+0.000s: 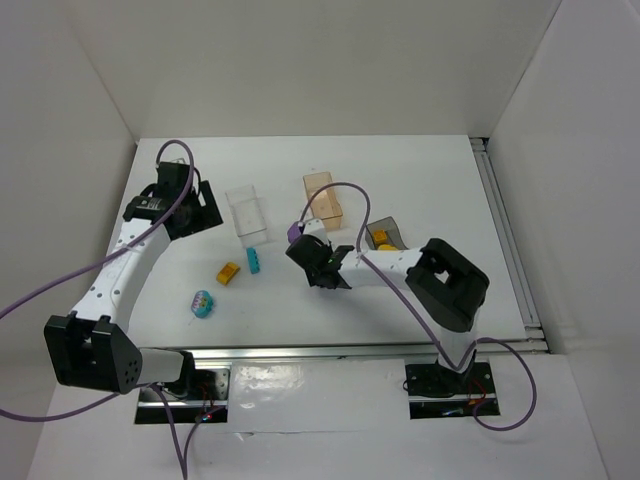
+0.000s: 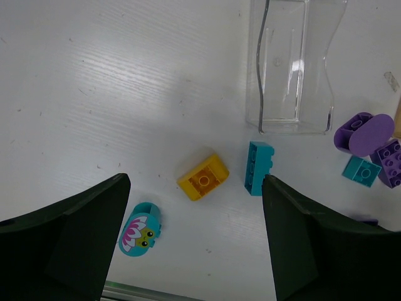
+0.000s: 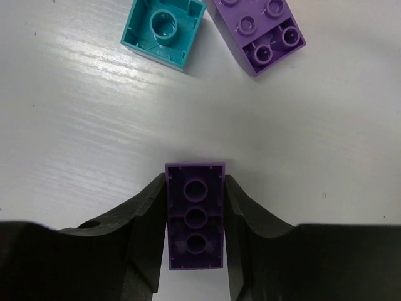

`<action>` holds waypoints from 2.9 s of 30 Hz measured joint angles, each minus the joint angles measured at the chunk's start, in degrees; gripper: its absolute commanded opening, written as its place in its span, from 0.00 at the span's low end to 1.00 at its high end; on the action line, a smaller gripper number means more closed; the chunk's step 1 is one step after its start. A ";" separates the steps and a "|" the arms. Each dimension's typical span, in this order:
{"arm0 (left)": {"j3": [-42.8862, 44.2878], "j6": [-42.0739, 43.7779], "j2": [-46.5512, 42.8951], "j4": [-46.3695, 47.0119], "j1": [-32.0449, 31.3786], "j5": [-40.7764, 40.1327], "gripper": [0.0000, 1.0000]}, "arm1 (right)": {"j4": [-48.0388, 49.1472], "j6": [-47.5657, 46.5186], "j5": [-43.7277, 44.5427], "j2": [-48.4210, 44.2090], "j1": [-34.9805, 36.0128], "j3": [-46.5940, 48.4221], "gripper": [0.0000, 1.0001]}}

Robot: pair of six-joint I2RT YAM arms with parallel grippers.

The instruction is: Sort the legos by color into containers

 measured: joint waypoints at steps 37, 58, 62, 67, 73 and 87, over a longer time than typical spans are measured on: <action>-7.56 0.00 5.31 -2.27 0.63 3.34 0.96 | -0.39 -7.93 -12.83 16.68 -22.75 36.50 0.90; -20.41 -22.64 -3.04 -6.01 3.32 -3.02 1.00 | 3.72 -6.69 -17.62 -1.03 -24.22 20.31 0.95; -22.73 -22.71 -1.40 -2.47 3.34 -2.43 0.92 | 3.72 -6.32 -17.97 -1.03 -24.48 18.23 0.95; -27.65 -22.67 -1.40 1.01 3.26 0.81 0.88 | 3.63 -5.81 -18.14 -1.07 -24.98 17.97 0.95; -28.24 -22.64 -1.44 3.26 2.27 2.69 0.75 | 3.67 -5.18 -18.16 -1.79 -25.77 15.76 0.95; -29.33 -22.88 -1.64 4.39 -0.07 1.36 0.37 | 3.43 -4.94 -17.14 -2.56 -26.08 15.43 0.95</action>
